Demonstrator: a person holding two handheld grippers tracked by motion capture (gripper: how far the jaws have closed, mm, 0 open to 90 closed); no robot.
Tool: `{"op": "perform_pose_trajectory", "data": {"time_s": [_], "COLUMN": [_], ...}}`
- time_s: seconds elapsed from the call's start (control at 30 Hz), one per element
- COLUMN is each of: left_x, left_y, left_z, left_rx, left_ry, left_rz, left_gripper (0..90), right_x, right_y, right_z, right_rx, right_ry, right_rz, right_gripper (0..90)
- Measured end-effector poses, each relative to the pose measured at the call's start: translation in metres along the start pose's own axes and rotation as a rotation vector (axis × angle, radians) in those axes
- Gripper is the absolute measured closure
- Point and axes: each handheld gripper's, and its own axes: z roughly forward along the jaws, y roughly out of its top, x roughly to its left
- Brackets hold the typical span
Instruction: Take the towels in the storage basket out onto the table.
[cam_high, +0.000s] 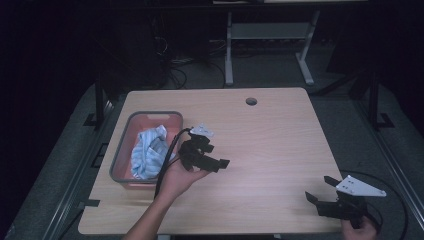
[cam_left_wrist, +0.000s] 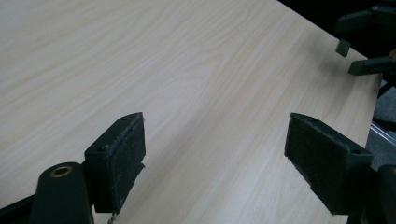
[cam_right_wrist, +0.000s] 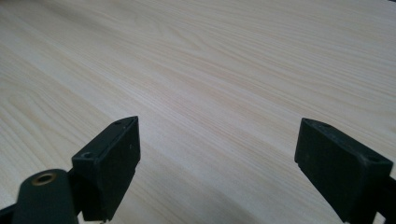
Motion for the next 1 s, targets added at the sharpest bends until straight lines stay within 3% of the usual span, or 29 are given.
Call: {"op": "perform_pose_trajectory", "data": {"time_s": [0.17, 0.33, 0.63, 1.0], "left_x": [0.009, 0.012, 0.025, 0.044], "left_y": [0.002, 0.003, 0.004, 0.009], "left_z": [-0.005, -0.01, -0.024, -0.048], "left_rx": [-0.005, 0.018, 0.01, 0.025], "left_ry": [0.005, 0.019, 0.022, 0.063], "left_rz": [-0.022, -0.006, -0.041, -0.073], "left_gripper": [20.1, 20.2, 21.0, 21.5], "right_x": [0.0, -0.001, -0.001, 0.006], "right_y": [0.0, -0.001, -0.001, 0.0], "right_z": [0.0, -0.003, -0.005, -0.003], "right_rx": [0.001, -0.006, -0.009, -0.004], "right_ry": [-0.003, -0.007, -0.013, 0.004], "right_rz": [0.0, 0.003, 0.006, -0.006], "right_gripper": [13.7, 13.7, 13.7, 13.7]}}
